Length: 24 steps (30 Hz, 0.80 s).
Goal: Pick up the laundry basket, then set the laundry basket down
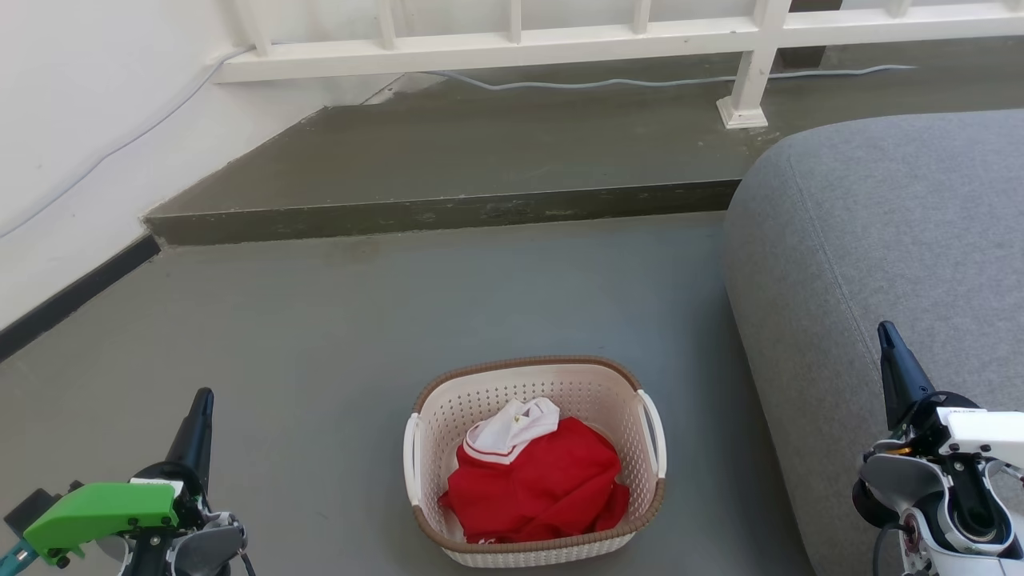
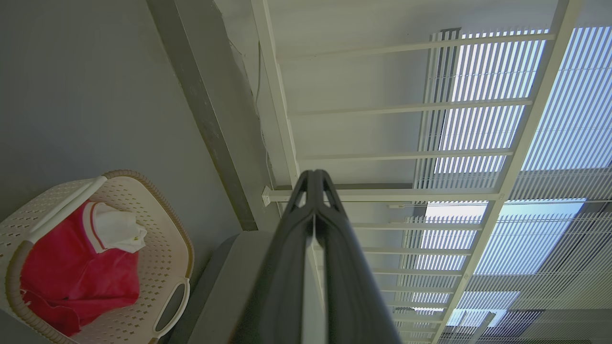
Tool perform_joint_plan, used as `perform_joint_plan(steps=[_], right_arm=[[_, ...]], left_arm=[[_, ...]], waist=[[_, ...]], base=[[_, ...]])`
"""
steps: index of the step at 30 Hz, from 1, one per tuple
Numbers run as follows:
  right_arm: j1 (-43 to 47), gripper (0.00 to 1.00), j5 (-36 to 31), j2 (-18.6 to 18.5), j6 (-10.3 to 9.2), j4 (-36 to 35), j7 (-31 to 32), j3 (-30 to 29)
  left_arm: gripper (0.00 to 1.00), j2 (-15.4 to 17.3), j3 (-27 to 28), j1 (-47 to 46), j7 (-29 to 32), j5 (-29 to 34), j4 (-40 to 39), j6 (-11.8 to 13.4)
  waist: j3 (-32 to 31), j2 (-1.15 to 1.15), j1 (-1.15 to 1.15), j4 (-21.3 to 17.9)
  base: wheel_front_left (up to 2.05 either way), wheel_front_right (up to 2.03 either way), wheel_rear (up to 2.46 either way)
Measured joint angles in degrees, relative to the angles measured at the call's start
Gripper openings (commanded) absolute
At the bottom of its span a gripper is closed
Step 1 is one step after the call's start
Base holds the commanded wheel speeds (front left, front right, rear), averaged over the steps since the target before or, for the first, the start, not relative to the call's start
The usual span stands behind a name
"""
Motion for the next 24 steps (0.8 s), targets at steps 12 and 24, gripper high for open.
perform_joint_plan(steps=[12, 24], right_arm=[[0.00, 0.00, 0.00, 0.01, 0.08, 0.00, 0.00, -0.02], [-0.01, 0.00, 0.00, 0.02, 0.09, 0.00, 0.01, -0.07]], left_arm=[[0.00, 0.00, -0.01, 0.00, -0.02, -0.01, -0.01, 0.00], [0.00, 0.00, -0.01, 0.00, -0.03, -0.01, -0.02, -0.15]], waist=[[0.00, 0.00, 0.00, 0.00], [0.00, 0.00, 0.00, 0.00]], base=[[0.00, 0.00, 0.00], [0.00, 0.00, 0.00]])
